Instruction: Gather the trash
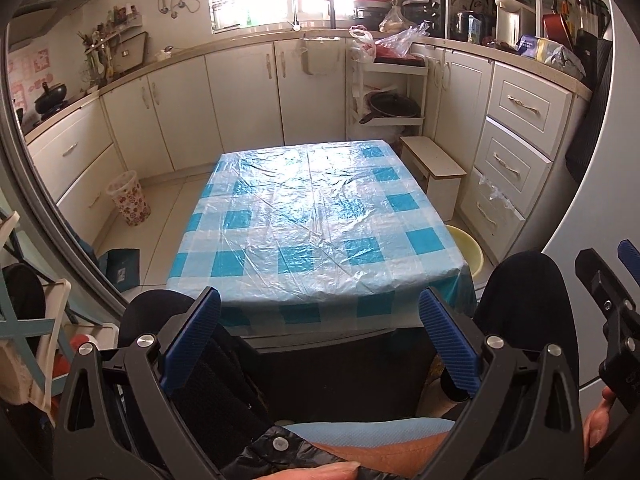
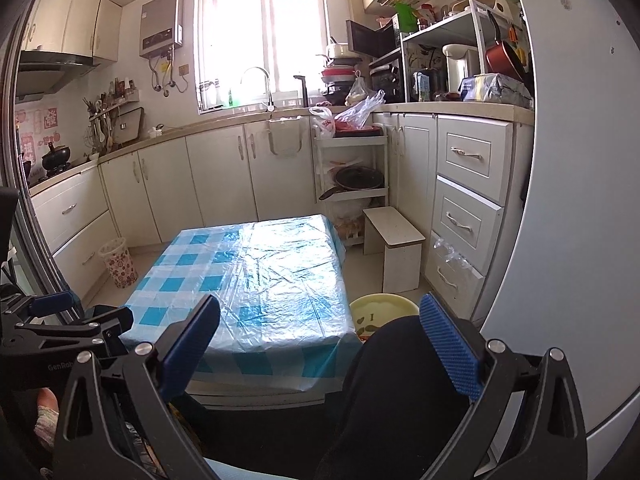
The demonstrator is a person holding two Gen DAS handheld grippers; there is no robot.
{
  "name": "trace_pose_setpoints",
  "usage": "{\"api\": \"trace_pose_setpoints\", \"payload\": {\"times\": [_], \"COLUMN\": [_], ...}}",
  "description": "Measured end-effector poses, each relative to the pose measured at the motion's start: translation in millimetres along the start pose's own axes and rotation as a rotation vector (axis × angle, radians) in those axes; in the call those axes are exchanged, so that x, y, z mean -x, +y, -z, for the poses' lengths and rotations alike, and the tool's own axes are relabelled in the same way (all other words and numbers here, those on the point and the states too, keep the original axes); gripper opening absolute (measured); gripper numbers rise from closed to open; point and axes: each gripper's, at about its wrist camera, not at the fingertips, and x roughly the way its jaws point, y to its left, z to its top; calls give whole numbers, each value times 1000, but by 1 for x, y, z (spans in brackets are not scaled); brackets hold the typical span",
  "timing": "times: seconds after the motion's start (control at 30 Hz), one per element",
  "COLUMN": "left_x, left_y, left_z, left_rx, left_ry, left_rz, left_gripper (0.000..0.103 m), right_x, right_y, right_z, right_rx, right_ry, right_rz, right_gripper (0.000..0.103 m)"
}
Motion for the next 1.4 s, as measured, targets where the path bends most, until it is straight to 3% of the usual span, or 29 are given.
{"api": "trace_pose_setpoints", "payload": {"times": [1.4], "left_x": [3], "left_y": [2], "left_z": [3], "left_rx": [24], "left_ry": [-4], "left_rz": [-25], "left_gripper": [95], "right_x": [-6], "right_y": [9], "right_z": [5], "right_rx": [25], "right_ry": [32], "right_rz": [-27], "right_gripper": [96]}}
